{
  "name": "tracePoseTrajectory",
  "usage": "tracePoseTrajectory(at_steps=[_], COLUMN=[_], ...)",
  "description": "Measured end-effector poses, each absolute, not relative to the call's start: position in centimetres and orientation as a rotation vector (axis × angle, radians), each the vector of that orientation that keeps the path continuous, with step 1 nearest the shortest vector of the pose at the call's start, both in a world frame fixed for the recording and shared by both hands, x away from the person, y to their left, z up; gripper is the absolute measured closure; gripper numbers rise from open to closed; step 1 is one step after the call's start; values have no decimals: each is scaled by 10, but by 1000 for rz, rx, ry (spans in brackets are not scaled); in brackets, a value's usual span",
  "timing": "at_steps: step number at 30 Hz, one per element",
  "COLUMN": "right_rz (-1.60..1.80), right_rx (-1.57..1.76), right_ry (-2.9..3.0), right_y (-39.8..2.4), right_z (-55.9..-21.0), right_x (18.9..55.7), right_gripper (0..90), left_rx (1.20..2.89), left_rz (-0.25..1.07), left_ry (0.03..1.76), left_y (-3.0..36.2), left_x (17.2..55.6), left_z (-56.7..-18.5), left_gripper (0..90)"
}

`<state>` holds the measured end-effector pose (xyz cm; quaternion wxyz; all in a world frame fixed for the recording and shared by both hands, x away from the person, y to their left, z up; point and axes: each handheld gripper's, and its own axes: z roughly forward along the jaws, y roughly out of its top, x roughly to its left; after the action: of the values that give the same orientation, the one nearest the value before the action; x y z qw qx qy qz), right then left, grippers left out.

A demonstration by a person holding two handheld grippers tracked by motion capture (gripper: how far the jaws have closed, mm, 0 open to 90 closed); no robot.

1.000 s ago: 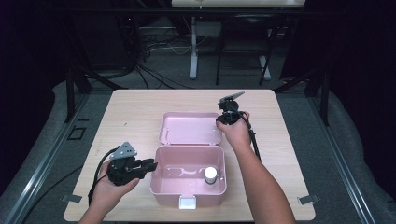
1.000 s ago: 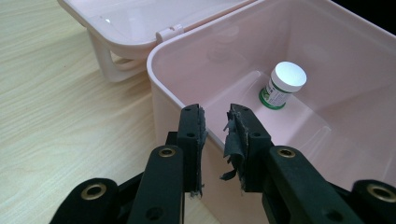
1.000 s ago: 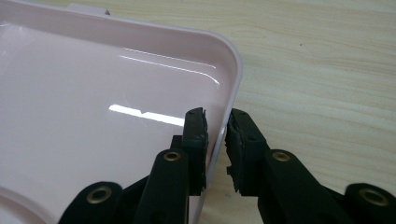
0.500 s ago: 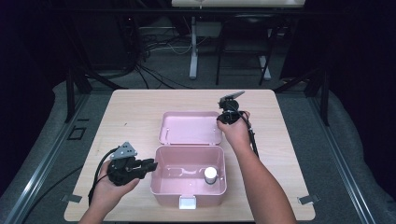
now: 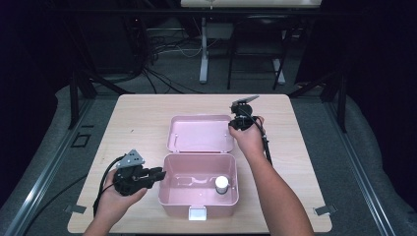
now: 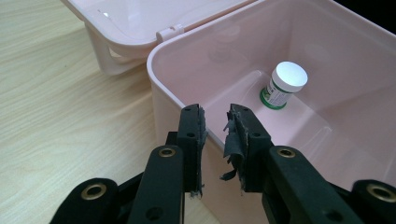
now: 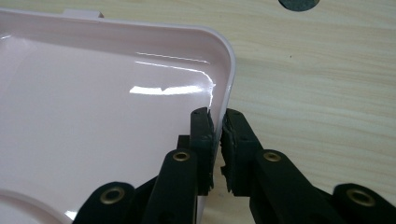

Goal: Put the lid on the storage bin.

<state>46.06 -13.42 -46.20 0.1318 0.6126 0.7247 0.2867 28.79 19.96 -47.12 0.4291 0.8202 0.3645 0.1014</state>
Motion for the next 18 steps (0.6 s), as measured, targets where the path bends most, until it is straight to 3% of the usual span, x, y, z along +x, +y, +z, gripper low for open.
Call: tracePoseTrajectory(at_steps=[18], right_rz=[926], right_rx=[1716], right_ry=[2037], right_y=[-136], right_z=[-443], right_x=[447], right_gripper=[847], left_rx=[2043], left_rz=[253], left_ry=[920], left_y=[199], left_x=[288], left_z=[-471], left_gripper=[749])
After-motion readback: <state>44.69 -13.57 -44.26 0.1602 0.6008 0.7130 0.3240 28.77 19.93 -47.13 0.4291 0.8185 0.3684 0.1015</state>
